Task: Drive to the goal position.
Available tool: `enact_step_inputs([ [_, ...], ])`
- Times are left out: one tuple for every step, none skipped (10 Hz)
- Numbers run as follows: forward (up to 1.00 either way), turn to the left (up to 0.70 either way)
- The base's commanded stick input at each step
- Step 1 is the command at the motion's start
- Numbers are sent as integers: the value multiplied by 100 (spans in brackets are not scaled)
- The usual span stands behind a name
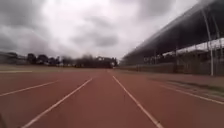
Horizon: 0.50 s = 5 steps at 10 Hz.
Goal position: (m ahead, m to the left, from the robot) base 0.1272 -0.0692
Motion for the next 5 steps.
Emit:
enact_step_inputs([
  [70, 0],
  [70, 0],
  [70, 0],
  [70, 0],
  [70, 0],
])
